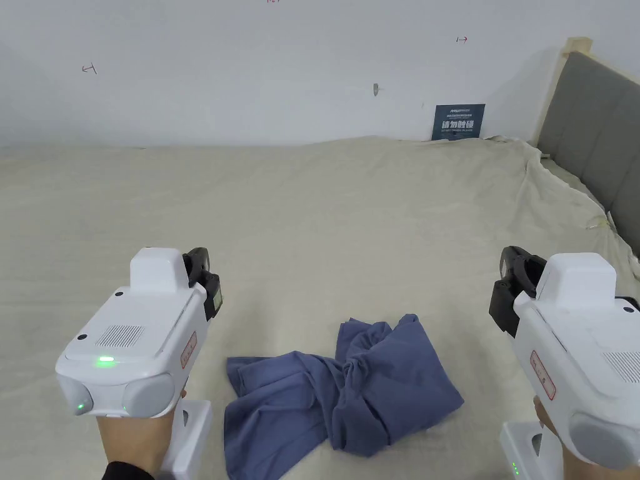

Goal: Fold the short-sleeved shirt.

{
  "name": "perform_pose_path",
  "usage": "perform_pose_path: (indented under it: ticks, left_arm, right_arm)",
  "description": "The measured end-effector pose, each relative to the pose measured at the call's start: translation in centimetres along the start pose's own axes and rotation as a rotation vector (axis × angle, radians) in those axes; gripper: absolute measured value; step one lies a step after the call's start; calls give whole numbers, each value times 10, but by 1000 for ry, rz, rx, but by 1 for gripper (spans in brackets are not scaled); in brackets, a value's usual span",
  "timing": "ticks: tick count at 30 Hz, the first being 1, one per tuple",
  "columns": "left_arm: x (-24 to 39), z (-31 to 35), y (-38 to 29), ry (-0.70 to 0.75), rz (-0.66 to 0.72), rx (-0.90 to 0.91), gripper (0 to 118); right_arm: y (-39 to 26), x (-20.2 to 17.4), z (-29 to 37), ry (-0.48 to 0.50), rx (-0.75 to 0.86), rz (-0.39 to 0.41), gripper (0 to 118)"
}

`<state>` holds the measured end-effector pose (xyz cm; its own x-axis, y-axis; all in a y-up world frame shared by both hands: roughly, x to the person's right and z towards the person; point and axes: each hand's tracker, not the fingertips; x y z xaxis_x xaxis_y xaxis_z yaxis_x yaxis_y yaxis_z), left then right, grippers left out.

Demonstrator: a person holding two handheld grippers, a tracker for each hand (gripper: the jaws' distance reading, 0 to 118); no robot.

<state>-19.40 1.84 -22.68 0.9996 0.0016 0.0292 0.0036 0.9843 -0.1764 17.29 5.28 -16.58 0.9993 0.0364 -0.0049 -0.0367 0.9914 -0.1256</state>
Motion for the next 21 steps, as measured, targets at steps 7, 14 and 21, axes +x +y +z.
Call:
perform_pose_path:
  ticks: [7, 14, 21]
  left_arm:
    - [-5, -20, -29, -62, 82, -298, 0]
    - [1, -28, -93, -85, 145, -561, 0]
    - [10, -27, -150, -78, 200, -777, 18]
  right_arm:
    - [-4, -1, -4, 9, -13, 0, 0]
    - [-10, -1, -7, 16, -35, 1, 0]
    - [-20, -1, -10, 23, -63, 3, 0]
